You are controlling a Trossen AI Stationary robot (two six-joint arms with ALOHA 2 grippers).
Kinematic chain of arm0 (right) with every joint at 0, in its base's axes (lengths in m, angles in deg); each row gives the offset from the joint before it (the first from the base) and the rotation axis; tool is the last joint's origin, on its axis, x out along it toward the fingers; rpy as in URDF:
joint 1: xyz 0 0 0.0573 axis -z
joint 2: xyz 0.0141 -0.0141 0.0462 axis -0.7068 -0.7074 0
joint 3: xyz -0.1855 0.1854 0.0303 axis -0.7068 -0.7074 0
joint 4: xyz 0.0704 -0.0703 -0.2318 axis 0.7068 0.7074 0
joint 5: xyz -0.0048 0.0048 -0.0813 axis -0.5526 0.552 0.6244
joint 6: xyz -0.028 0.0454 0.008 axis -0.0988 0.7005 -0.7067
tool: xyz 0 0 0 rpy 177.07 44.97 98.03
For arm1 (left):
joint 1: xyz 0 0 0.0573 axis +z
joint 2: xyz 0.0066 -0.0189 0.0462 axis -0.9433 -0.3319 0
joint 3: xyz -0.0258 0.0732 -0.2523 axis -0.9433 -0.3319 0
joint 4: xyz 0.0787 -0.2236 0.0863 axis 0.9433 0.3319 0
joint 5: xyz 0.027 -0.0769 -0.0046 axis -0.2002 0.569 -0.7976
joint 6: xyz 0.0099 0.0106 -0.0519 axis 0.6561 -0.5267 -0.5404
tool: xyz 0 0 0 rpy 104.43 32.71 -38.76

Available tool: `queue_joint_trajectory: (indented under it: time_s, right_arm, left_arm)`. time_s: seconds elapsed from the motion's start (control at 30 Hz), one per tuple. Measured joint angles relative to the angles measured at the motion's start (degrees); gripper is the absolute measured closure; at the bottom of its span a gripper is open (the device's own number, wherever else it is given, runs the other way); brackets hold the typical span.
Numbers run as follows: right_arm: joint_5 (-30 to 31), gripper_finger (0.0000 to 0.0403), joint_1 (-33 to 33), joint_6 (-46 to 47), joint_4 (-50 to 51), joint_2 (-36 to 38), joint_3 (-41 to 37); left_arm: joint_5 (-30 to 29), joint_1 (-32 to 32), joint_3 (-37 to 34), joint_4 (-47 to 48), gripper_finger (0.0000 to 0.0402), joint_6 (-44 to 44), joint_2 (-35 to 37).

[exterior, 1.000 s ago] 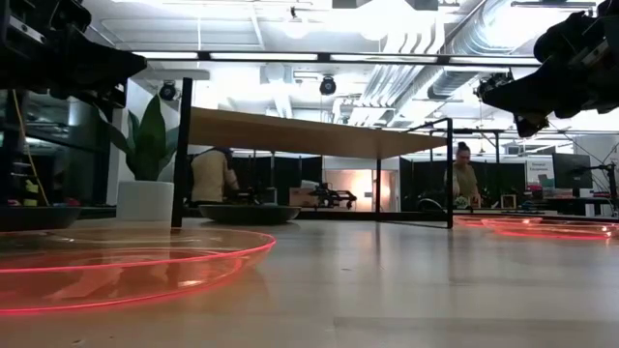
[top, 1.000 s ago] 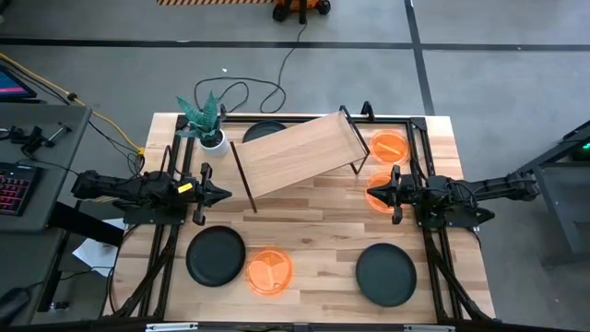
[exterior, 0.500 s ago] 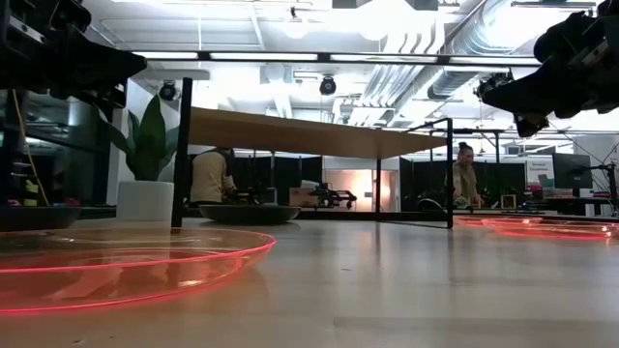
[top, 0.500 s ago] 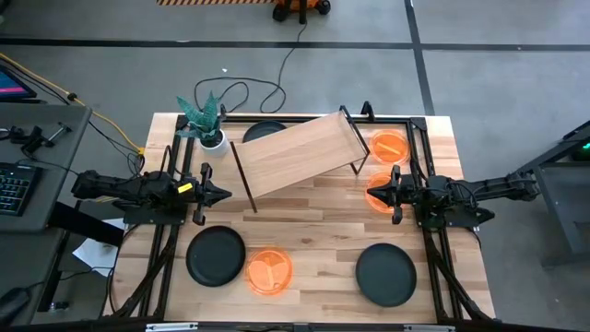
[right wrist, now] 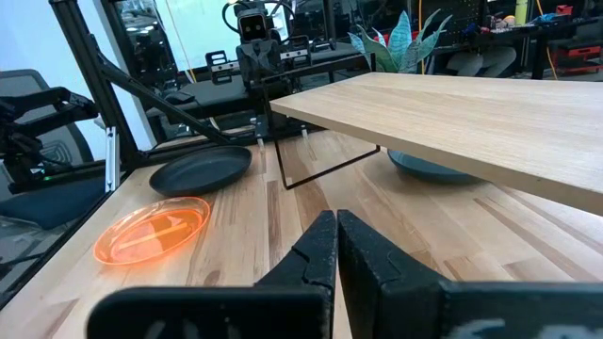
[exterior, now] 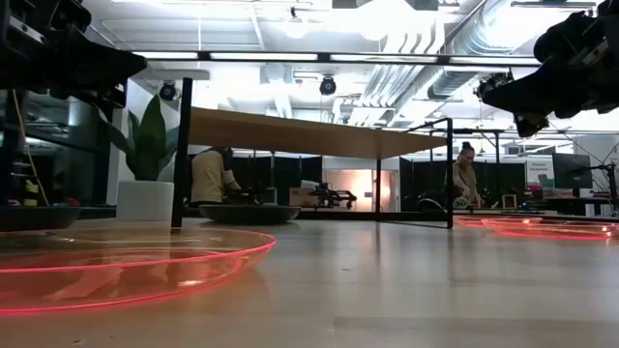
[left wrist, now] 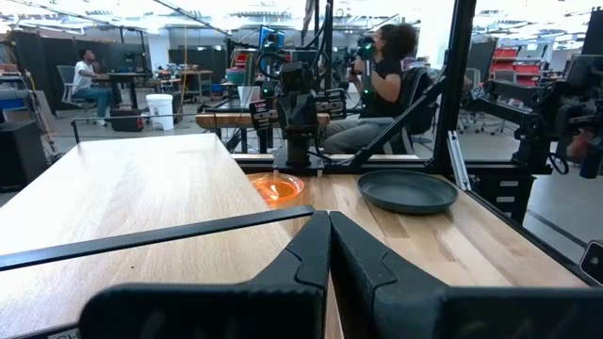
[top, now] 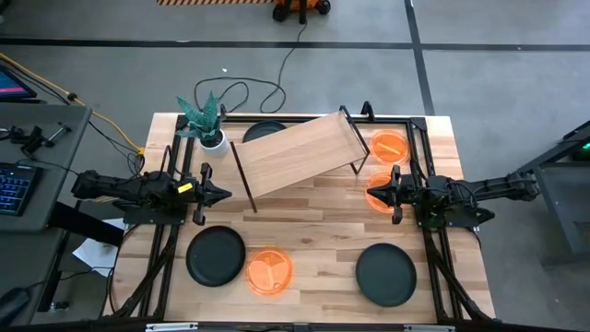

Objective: Place and stack plates onto a shelf

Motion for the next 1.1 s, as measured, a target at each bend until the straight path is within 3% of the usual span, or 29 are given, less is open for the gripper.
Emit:
queue_joint_trajectory:
  time_s: [0.2, 0.33, 0.4, 0.47, 0.57, 0.7, 0.8, 0.9, 1.0, 1.1]
  right_arm:
    - [-0.04, 0.0402, -0.02, 1.04, -2.22, -0.01, 0.02]
    - [0.7, 0.0402, -0.01, 20.67, -17.96, -0.01, 0.0]
    - [4.96, 0.0402, 0.0, 31.74, -26.45, 0.04, 0.0]
    - [8.54, 0.0402, 0.02, 36.92, -33.43, 0.02, 0.0]
    - [11.27, 0.0402, 0.02, 34.65, -40.54, -0.01, 0.68]
    - [18.46, 0.0402, 0.04, 30.62, -41.76, -2.26, 7.65]
    - [28.07, 0.0402, 0.57, 26.09, -36.52, -7.89, 16.43]
    - [38.05, 0.0391, 2.17, 22.34, -23.27, -15.07, 27.37]
    - [46.68, 0.0369, 6.18, 26.14, -0.01, -22.58, 38.54]
    - [46.09, 0.0342, 13.74, 40.52, 28.25, -29.33, 48.67]
  left_arm:
    - [0.0, -0.02, 0.0, 0.0, 0.0401, 0.0, -0.02]
    - [-0.02, -0.02, 0.0, 0.0, 0.0402, 0.0, 0.0]
    - [-0.02, 0.0, -0.02, 0.0, 0.0401, 0.0, 0.0]
    - [-0.02, -0.02, -0.02, 0.0, 0.0401, 0.0, -0.01]
    - [-0.02, -0.02, -0.02, 0.0, 0.0401, 0.0, -0.02]
    - [-0.02, -0.02, -0.02, 0.0, 0.0402, 0.0, -0.01]
    - [-0.03, -0.02, -0.02, 0.0, 0.0401, 0.0, -0.02]
    - [-0.02, 0.0, -0.02, 0.0, 0.0401, 0.0, 0.0]
    - [-0.02, -0.02, -0.02, 0.0, 0.0402, 0.0, 0.0]
    - [-0.02, -0.02, -0.01, 0.0, 0.0402, 0.0, 0.0]
